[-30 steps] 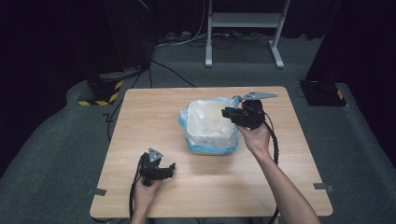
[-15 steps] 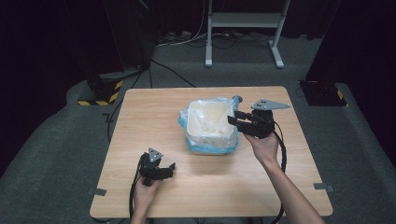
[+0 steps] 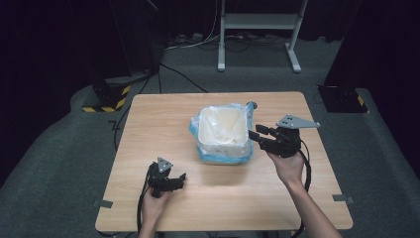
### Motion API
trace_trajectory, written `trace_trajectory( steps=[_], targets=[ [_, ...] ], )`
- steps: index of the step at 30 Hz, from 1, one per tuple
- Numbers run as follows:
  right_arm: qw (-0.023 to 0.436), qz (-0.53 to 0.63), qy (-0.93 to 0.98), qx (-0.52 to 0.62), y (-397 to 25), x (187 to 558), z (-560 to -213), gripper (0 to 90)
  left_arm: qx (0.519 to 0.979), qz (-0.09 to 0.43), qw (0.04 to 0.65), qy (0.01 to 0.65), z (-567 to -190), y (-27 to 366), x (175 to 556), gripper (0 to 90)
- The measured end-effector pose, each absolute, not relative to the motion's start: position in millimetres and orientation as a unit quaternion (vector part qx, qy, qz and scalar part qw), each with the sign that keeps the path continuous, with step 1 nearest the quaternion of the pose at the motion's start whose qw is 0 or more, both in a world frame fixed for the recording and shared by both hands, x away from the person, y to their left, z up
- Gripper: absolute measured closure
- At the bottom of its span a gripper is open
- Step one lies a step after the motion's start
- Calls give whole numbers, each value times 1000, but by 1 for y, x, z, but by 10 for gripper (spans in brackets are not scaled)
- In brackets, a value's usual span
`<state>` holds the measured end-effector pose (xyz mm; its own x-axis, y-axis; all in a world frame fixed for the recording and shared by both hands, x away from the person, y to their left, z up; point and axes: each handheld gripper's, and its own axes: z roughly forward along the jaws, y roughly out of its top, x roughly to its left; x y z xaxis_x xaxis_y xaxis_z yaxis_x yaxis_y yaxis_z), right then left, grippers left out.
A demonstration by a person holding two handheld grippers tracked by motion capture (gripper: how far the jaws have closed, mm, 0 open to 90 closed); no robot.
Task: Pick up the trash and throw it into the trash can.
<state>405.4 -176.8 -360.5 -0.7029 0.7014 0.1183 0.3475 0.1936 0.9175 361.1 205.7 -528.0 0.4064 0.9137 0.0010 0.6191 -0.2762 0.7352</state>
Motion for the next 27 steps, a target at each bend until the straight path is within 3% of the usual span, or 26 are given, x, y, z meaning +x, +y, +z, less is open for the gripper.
trace_trajectory(
  steps=[27],
  targets=[
    [169, 546, 730, 374, -225, 369, -381, 575, 768, 219, 336, 499, -528, 206, 361, 180]
  ],
)
